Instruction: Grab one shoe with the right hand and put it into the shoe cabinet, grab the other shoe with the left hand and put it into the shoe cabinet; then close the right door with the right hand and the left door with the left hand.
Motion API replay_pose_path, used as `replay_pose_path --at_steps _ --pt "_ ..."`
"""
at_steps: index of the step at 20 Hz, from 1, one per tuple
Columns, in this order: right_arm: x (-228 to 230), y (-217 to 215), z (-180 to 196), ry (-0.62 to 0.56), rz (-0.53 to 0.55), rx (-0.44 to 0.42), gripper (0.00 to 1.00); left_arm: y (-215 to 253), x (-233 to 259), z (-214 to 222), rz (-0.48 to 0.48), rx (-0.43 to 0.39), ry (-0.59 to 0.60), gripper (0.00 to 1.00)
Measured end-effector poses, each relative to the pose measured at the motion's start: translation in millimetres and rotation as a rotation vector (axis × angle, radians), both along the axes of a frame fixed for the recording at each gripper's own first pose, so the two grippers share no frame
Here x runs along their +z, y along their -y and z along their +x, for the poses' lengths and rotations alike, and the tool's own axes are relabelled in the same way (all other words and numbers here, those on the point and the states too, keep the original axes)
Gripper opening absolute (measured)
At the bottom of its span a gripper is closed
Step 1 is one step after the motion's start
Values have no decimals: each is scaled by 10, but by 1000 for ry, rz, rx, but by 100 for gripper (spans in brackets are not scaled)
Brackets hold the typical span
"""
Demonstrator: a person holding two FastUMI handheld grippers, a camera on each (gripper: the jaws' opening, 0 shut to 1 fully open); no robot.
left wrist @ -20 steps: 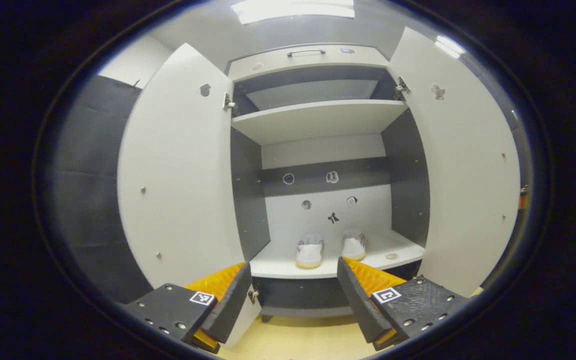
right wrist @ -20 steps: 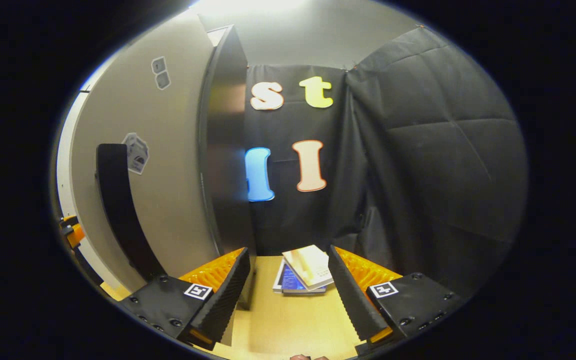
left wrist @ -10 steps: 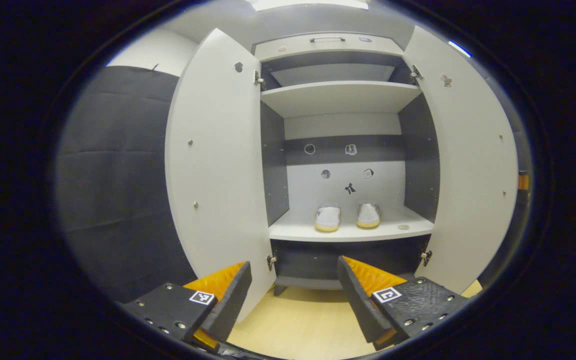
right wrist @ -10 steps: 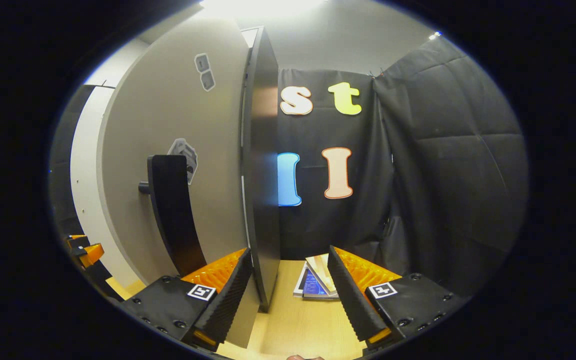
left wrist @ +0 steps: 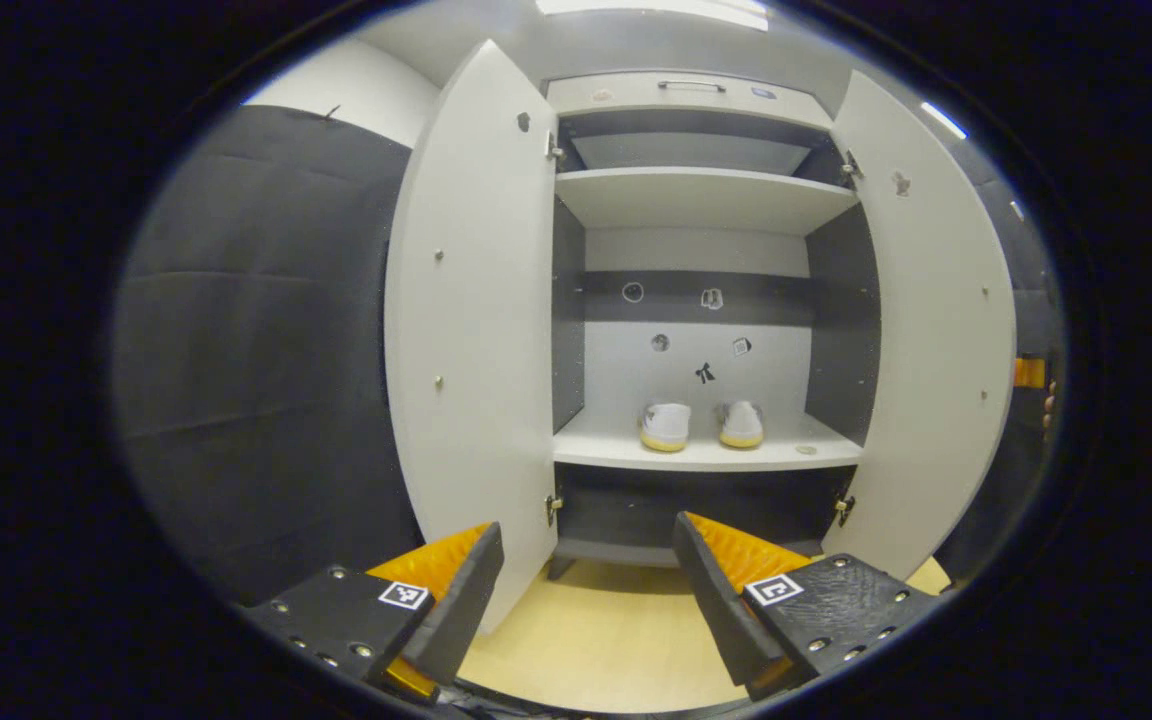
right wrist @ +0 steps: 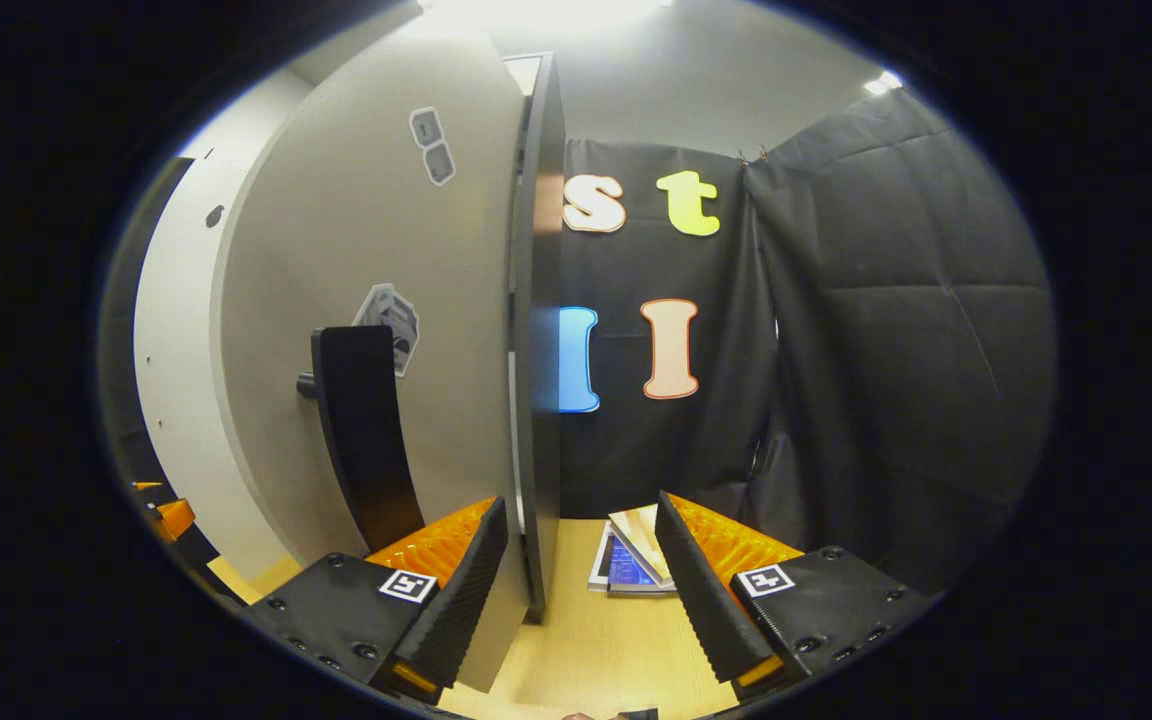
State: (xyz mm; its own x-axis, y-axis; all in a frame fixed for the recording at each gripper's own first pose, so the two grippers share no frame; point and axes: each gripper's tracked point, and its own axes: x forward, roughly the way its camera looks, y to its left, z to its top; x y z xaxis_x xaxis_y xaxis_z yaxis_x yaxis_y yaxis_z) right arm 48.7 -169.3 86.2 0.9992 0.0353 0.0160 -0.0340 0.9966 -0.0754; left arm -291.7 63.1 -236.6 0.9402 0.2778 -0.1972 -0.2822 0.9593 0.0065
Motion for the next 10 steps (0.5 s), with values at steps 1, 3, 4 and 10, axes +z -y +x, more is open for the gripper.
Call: replay_pose_path --at_steps 1,3,4,10 --pt "-11 -81 -7 2 -7 4 93 -43 -11 -39 -7 3 -1 100" --pt "4 -262 5 12 -24 14 93 -113 -4 -139 -18 9 -1 98" --pt "6 -340 3 18 -33 17 93 -149 10 -178 -17 11 5 100" --pt "-15 -867 119 21 -5 71 94 -405 110 -398 -9 40 25 100"
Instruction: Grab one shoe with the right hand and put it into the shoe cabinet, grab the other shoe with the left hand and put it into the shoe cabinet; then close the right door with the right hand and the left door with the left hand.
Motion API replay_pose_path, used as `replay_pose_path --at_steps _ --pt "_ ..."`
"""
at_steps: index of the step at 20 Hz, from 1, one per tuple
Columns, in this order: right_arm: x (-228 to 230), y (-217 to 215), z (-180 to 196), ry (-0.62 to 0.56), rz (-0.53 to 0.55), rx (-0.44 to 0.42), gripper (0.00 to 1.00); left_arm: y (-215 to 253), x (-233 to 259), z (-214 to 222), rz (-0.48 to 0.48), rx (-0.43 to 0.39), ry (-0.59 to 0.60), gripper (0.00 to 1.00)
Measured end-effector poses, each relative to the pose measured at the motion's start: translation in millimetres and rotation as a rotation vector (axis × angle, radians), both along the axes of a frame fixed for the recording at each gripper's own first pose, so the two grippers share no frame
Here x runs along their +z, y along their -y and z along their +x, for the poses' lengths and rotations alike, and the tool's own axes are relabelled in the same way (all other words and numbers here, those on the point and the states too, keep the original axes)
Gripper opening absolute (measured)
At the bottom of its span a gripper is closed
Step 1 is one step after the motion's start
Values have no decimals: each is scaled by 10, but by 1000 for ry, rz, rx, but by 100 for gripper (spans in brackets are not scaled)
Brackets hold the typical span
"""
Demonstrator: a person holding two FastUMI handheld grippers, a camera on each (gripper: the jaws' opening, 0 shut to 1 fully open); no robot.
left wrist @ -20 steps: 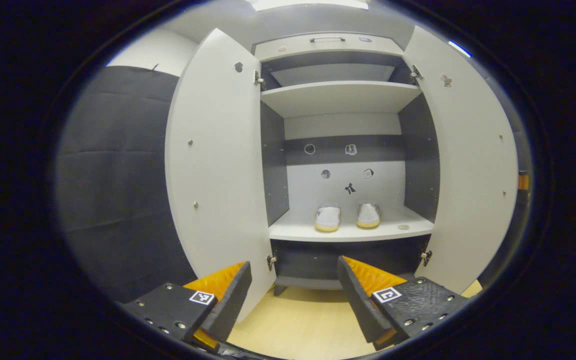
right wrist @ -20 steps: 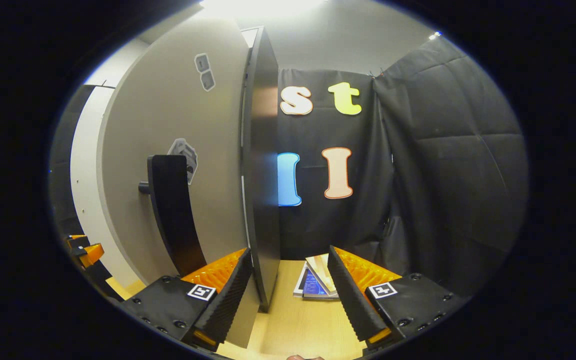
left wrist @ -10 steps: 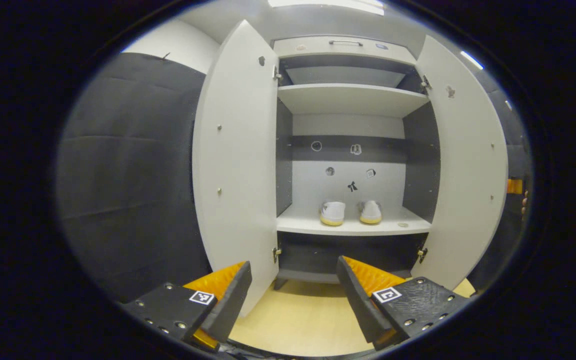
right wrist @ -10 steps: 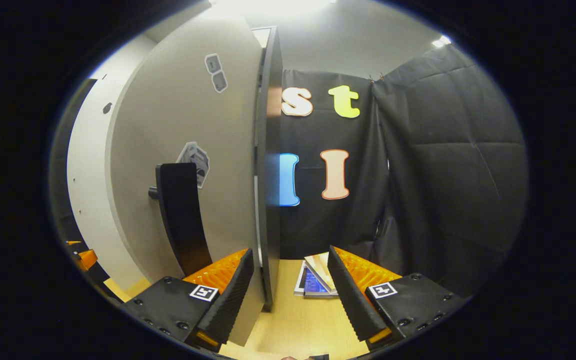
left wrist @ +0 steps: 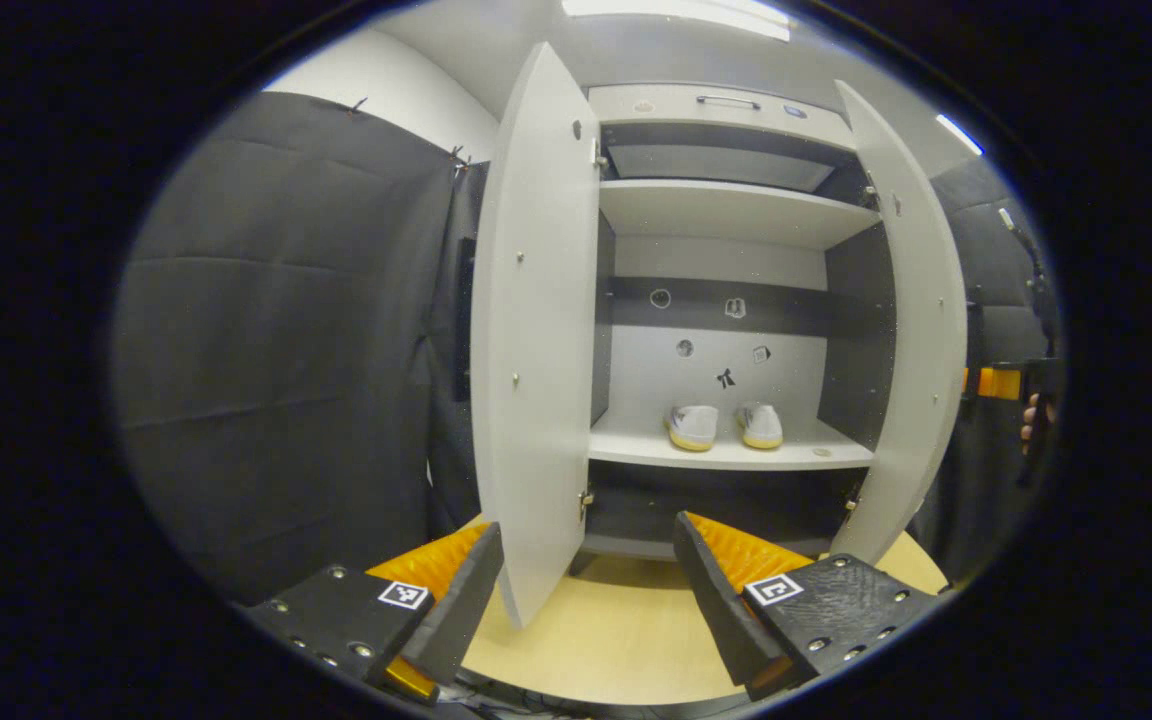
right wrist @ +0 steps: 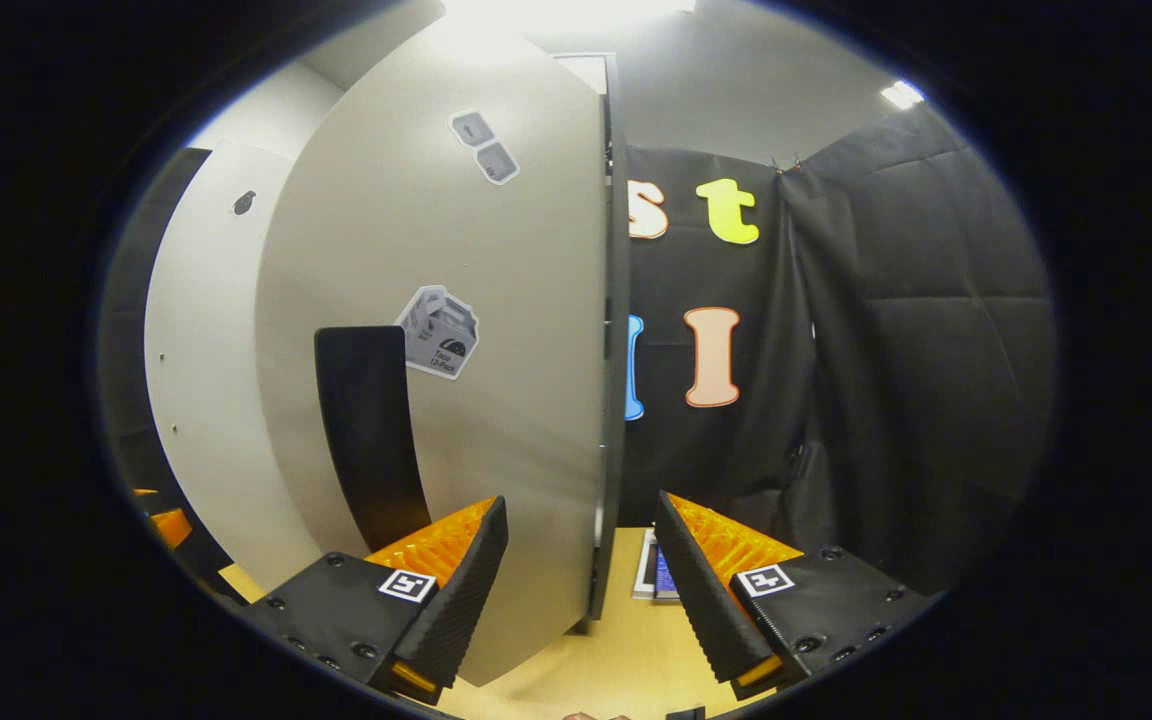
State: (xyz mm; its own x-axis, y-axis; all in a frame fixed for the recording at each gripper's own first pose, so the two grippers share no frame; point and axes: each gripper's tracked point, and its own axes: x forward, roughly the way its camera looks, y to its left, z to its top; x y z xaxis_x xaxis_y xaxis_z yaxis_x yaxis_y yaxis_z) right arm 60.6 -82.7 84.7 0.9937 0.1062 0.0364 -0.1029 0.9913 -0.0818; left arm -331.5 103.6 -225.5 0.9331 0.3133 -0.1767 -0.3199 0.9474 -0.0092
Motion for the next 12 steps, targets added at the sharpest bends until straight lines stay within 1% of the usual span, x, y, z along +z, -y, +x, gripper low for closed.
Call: replay_pose_path --at_steps 2,3,5,6,7,8,9,11,12 --pt "13 -247 97 18 4 35 94 -101 49 -86 13 18 3 100" --pt "-20 -357 147 16 -3 49 94 -157 65 -137 17 28 1 98" --pt "-82 -562 221 3 2 72 95 -274 54 -242 17 48 -2 98" --pt "-108 -614 230 0 18 68 94 -328 59 -302 12 61 -6 98" --pt "-123 -625 222 -5 40 70 96 -407 62 -363 7 75 -7 100" --pt "-131 -604 220 -3 54 50 96 -498 65 -430 5 92 -6 98" --pt "-155 -614 227 -1 59 44 96 -614 79 -485 6 113 -4 100" --pt "-216 -591 244 -11 43 22 96 -893 109 -619 17 158 -3 99" --pt "-240 -574 248 -15 36 12 92 -1028 110 -663 28 178 -2 98"
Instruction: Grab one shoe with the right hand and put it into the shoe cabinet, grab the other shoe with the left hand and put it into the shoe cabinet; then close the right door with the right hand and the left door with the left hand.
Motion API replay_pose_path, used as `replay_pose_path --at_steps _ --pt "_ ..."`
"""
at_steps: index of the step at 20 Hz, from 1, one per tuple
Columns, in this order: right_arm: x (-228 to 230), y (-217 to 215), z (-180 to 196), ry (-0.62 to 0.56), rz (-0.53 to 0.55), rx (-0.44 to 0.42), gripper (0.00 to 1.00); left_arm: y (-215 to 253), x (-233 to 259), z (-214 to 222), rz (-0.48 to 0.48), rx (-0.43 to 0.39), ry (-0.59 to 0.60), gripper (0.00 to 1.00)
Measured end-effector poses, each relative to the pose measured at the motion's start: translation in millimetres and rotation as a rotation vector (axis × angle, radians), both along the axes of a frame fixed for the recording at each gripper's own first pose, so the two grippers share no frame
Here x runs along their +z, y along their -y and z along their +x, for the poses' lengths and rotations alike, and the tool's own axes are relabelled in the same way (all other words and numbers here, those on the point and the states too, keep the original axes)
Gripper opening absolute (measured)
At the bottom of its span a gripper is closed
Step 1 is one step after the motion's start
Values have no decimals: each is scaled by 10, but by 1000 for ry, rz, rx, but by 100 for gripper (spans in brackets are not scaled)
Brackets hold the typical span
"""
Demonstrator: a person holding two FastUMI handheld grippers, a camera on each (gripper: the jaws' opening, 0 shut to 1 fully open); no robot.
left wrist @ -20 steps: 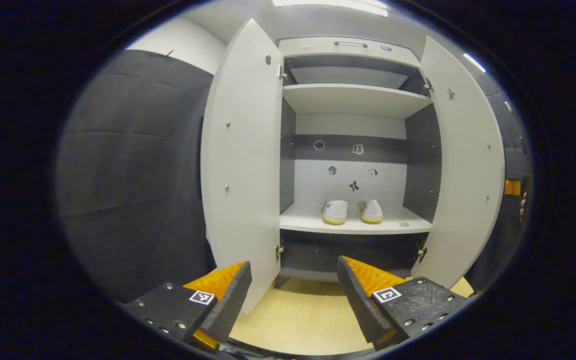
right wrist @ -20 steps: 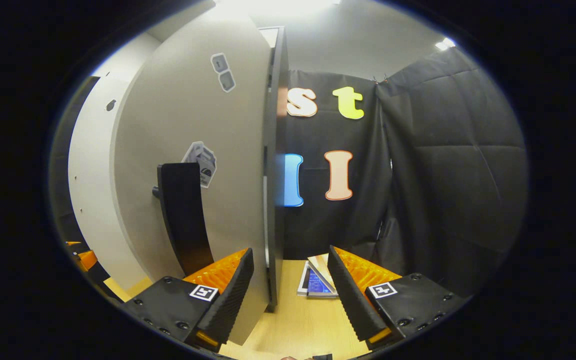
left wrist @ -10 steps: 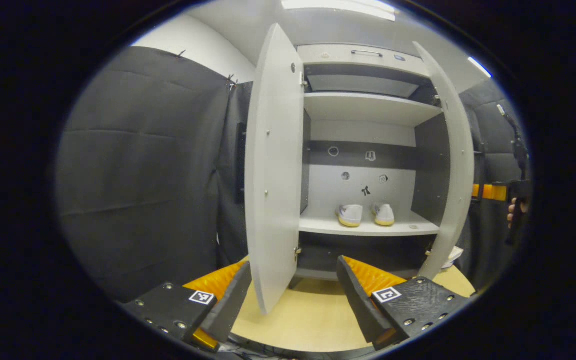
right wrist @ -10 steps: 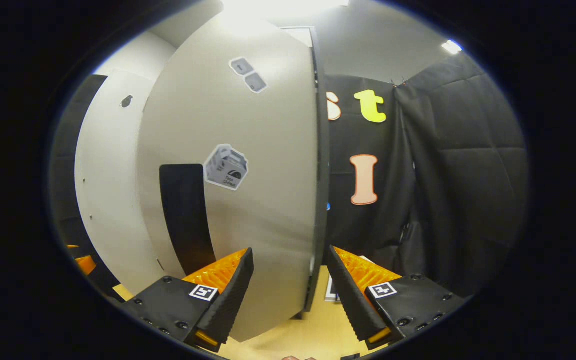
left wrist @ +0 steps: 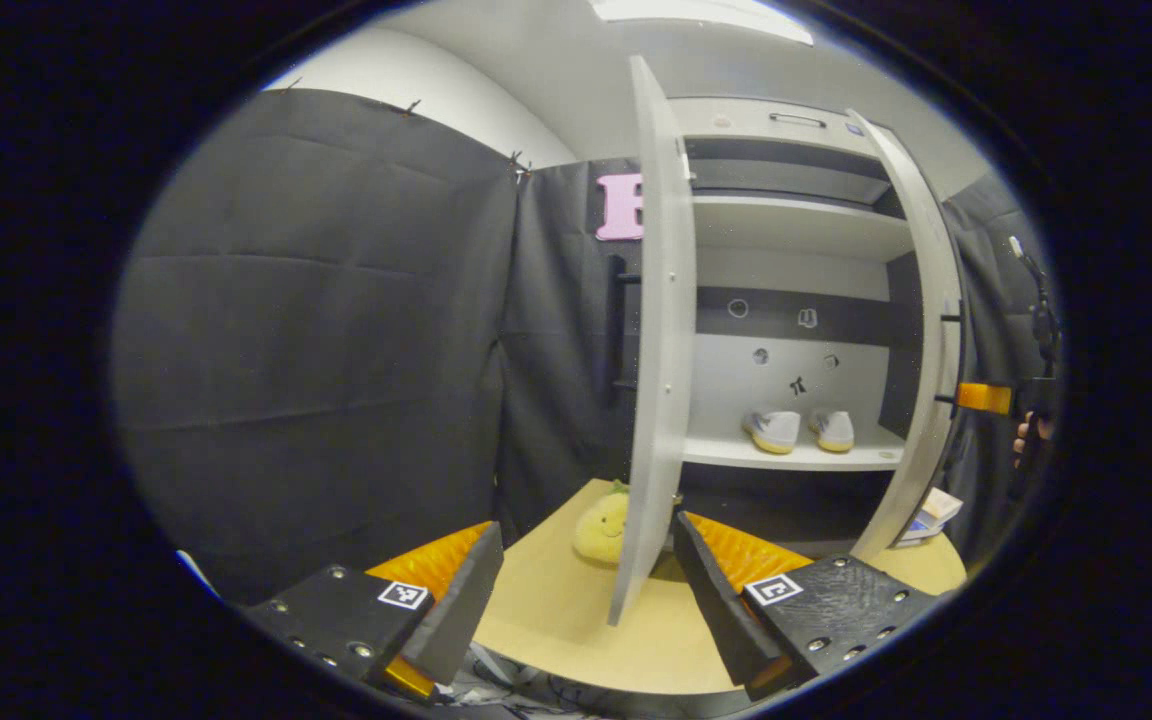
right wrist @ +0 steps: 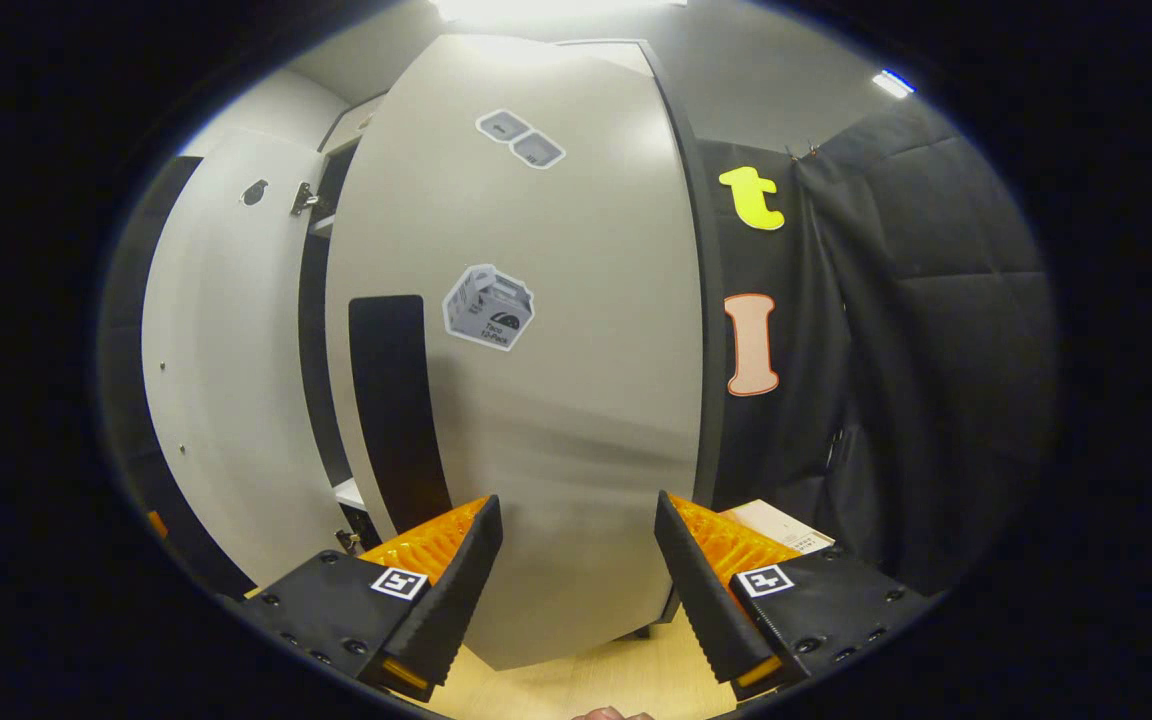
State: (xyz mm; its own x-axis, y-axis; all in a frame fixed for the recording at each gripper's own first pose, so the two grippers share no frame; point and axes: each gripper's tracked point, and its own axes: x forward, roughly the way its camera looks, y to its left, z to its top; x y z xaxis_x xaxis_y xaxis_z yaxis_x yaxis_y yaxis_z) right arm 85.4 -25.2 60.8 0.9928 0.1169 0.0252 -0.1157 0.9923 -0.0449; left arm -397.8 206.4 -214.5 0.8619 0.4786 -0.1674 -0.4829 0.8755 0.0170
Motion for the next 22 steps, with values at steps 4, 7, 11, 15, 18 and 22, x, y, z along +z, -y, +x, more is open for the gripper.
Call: replay_pose_path --at_steps 4,7,11,15,18,22 --pt "-40 86 -77 10 10 -41 96 -613 180 -190 57 69 8 98" --pt "-46 130 -179 27 26 -73 96 -986 438 -159 97 55 32 100" --pt "1 191 -371 64 39 -109 96 -1280 701 146 127 -31 52 100" --pt "-54 300 -656 86 38 -157 96 -1310 864 658 54 -172 131 100" --pt "-169 390 -861 73 65 -189 96 -1299 986 1101 45 -288 172 100" --pt "-310 542 -1112 70 114 -248 96 -1302 1050 1527 45 -412 236 94"
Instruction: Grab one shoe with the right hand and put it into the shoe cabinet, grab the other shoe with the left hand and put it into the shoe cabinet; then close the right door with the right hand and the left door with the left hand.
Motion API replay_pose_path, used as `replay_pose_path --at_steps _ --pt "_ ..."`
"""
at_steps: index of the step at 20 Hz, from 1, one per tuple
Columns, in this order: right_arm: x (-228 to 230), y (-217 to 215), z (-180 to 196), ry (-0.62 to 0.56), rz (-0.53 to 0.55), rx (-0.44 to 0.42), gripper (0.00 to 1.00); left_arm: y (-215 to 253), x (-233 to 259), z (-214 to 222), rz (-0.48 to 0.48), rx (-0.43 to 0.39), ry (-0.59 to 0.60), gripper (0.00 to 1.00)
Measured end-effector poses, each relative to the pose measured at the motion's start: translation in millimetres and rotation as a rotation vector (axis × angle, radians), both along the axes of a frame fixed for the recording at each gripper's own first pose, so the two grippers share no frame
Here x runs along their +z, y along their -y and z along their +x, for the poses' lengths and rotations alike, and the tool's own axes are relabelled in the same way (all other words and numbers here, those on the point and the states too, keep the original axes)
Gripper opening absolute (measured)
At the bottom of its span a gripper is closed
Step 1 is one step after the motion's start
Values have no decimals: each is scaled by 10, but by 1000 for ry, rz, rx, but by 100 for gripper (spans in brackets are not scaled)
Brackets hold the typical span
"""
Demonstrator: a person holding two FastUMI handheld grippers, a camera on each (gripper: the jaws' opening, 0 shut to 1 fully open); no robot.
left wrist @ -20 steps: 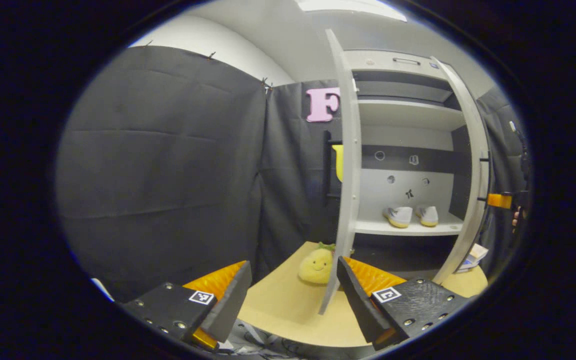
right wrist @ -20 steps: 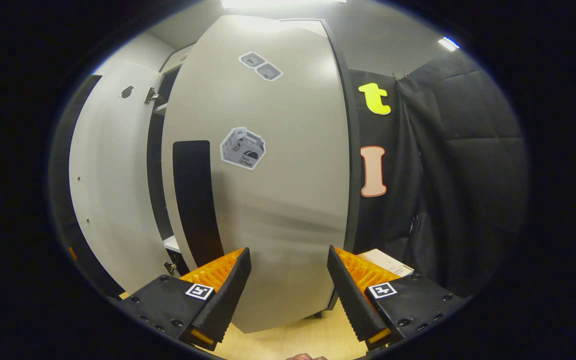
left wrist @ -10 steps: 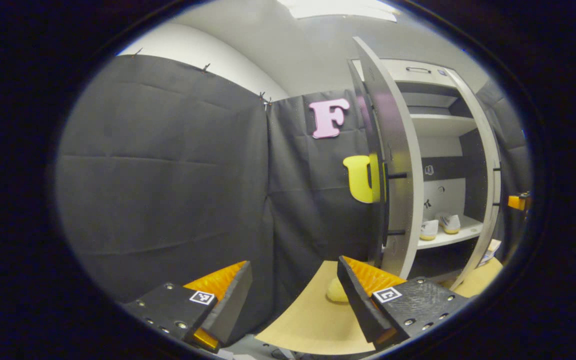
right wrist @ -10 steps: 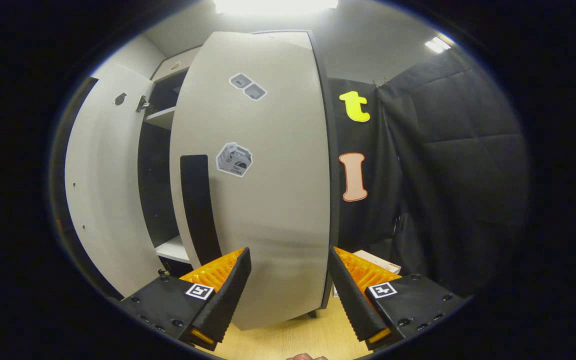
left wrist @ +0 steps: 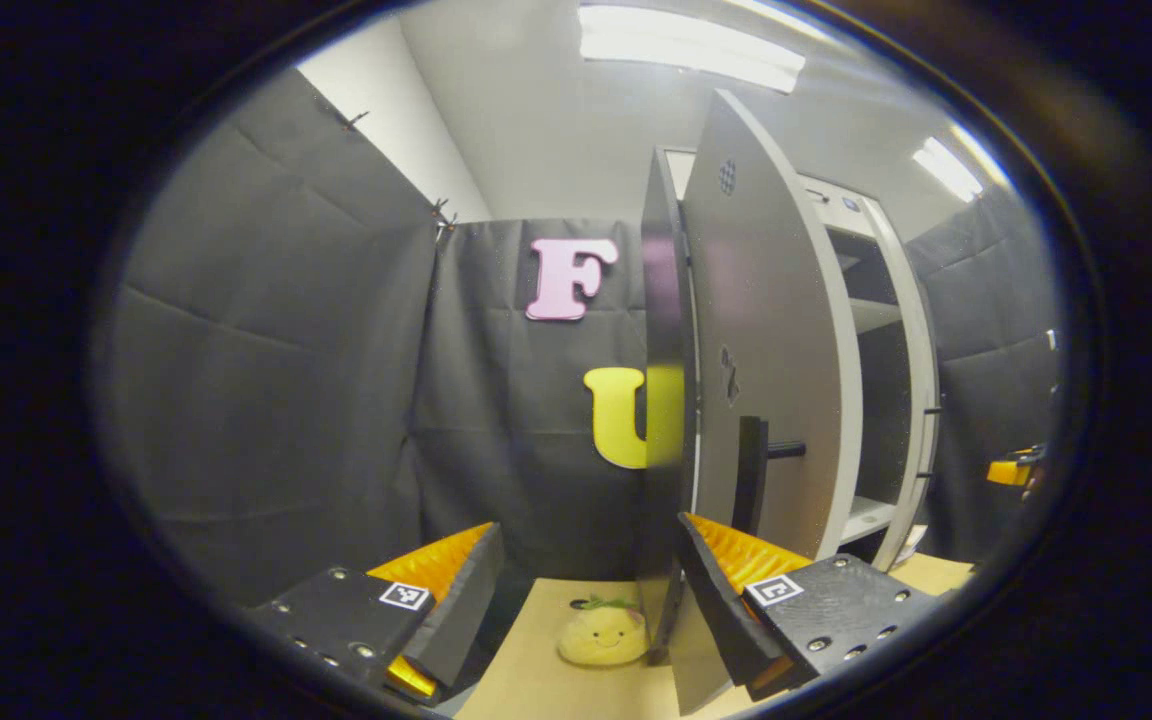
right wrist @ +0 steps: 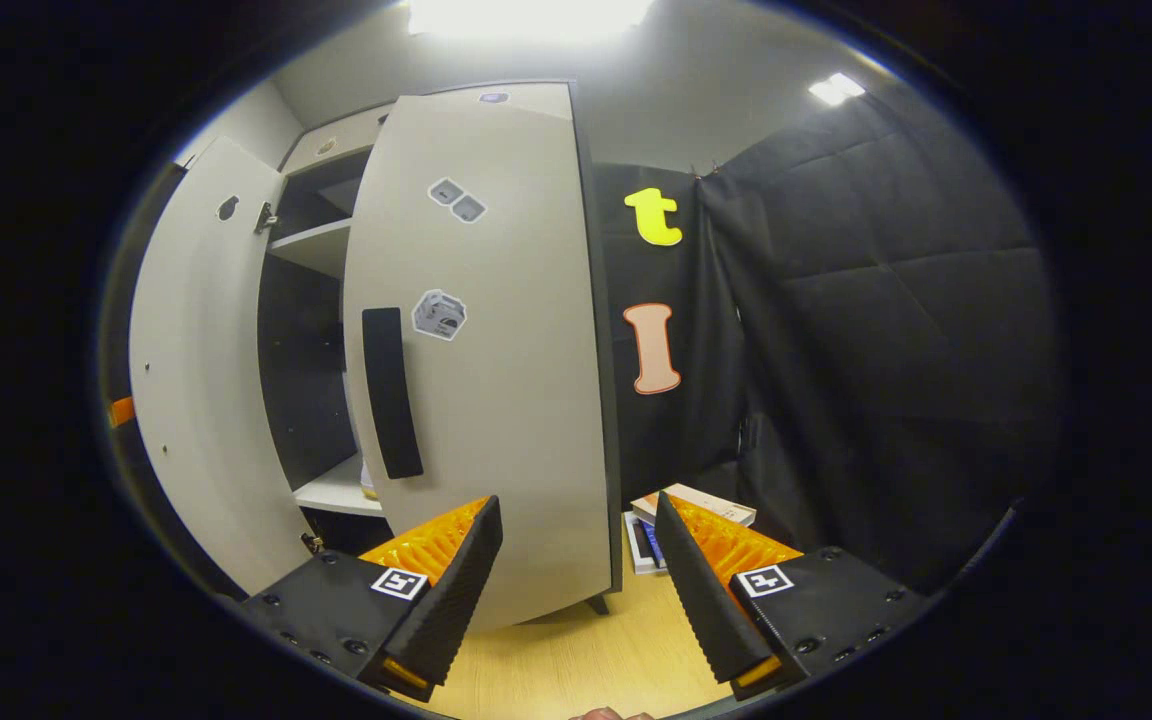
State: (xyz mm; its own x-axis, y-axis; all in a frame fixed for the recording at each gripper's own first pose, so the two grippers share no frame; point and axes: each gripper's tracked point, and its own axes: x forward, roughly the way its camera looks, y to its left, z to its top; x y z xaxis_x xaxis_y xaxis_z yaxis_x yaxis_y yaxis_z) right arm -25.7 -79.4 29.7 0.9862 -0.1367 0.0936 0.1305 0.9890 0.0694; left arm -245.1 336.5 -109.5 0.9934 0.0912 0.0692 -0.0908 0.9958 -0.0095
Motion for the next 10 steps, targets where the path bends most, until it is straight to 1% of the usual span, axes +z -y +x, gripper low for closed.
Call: replay_pose_path --at_steps 1,2,3,5,7,8,9,10 --pt "-34 38 -33 -6 13 -13 96 1 16 72 -9 -25 5 89" --pt "-57 65 -53 -12 21 -21 92 22 36 150 -20 -50 9 98" --pt "-60 89 -71 -14 21 -25 96 56 59 214 -27 -78 13 98" --pt "-23 124 -72 -12 -4 -25 96 112 66 298 -24 -123 6 98" --pt "57 136 -49 -3 -43 -18 96 158 49 354 -20 -150 -7 98" --pt "94 107 -36 0 -60 -9 96 190 5 357 -36 -156 -16 100" --pt "108 83 -29 3 -76 4 96 199 -1 363 -61 -157 -14 89" --pt "139 36 -5 8 -92 19 96 213 -35 353 -83 -154 -23 95"
